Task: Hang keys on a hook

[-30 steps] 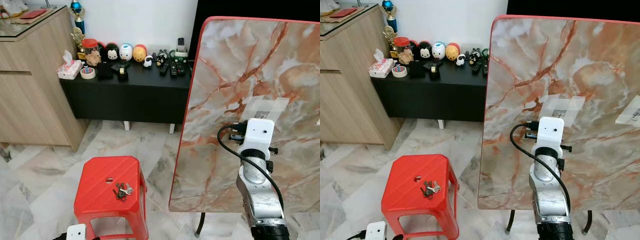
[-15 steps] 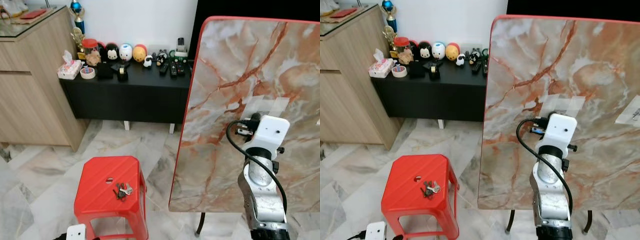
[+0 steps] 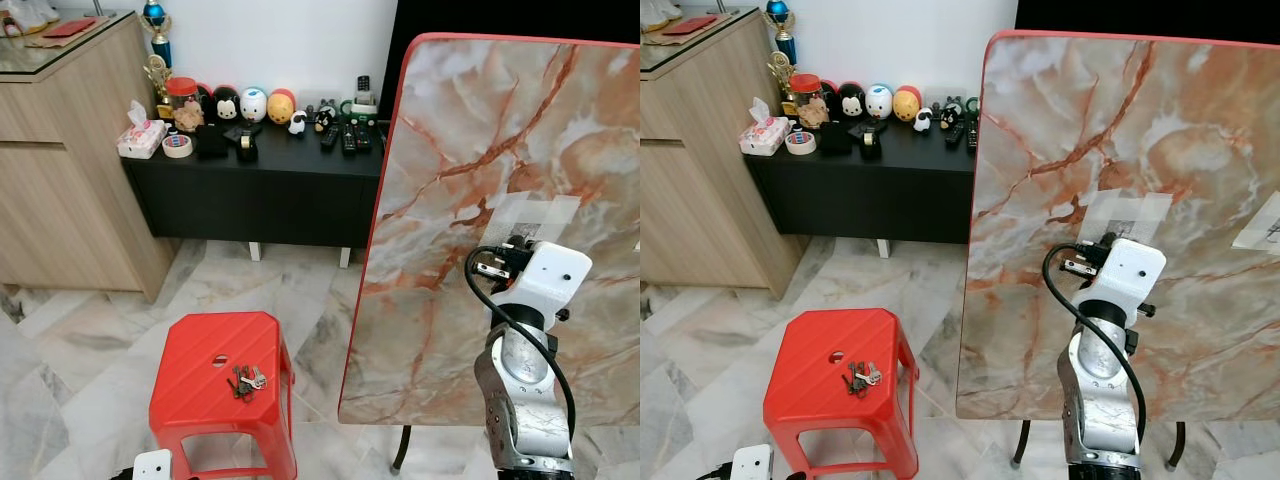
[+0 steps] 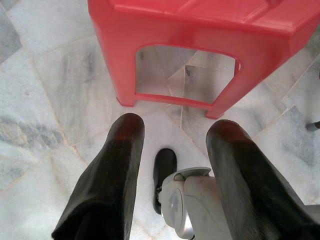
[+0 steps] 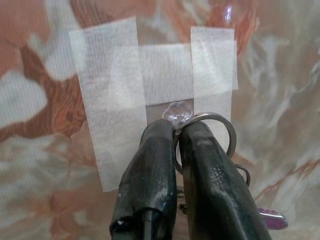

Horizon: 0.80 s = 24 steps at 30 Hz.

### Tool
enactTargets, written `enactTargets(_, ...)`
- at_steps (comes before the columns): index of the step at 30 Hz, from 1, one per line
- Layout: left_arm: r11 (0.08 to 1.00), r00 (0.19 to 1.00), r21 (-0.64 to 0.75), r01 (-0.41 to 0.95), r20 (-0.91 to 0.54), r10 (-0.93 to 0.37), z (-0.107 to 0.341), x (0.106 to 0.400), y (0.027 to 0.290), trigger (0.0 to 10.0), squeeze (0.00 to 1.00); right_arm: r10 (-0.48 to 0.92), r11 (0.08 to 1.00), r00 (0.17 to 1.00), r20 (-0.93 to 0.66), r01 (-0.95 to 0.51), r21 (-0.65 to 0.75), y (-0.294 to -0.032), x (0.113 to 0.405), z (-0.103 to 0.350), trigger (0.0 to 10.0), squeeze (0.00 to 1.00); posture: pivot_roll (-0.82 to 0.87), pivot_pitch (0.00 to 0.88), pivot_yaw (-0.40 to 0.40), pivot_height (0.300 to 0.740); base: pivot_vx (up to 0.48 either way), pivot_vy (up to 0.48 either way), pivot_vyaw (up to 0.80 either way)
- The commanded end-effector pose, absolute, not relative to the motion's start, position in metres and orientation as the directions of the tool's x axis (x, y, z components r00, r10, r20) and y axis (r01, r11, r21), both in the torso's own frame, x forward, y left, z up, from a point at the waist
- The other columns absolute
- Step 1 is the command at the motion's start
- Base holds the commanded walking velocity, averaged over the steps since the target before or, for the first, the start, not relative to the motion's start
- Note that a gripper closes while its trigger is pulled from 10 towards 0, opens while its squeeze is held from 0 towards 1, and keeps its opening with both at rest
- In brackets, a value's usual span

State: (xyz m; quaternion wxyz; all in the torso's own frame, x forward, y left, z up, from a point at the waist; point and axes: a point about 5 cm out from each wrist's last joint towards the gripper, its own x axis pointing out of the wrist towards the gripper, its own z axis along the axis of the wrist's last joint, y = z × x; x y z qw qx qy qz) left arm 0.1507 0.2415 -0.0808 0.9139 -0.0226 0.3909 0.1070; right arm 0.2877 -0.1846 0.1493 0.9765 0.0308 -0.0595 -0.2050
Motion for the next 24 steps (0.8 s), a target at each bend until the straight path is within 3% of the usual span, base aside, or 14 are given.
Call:
enactTargets(1,0.975,0.642,0.049,-0.217,-0.745,0.181,-0.084,0.144,0.244,10.0,0.00,-0.418,0.908,0.901,0.119,0.408,0.096,-0.189,0.284,0.153,0.0,0.00,0.05,0.000,-0.074,0.740,0.000,0.000,0.00)
enactTargets(13,0.974,0.632,0.054,-0.220,-0.752,0.185,-0.084,0.142,0.246,10.0,0.00,-0.418,0.908,0.903,0.105,0.410,0.088,-0.191,0.284,0.152,0.0,0.00,0.05,0.000,-0.074,0.740,0.000,0.000,0.00)
enactTargets(24,0.974,0.627,0.055,-0.221,-0.757,0.185,-0.085,0.141,0.246,10.0,0.00,-0.454,0.885,0.885,0.102,0.461,-0.059,-0.200,0.281,0.148,0.0,0.00,0.05,0.000,-0.073,0.740,0.000,0.000,0.00)
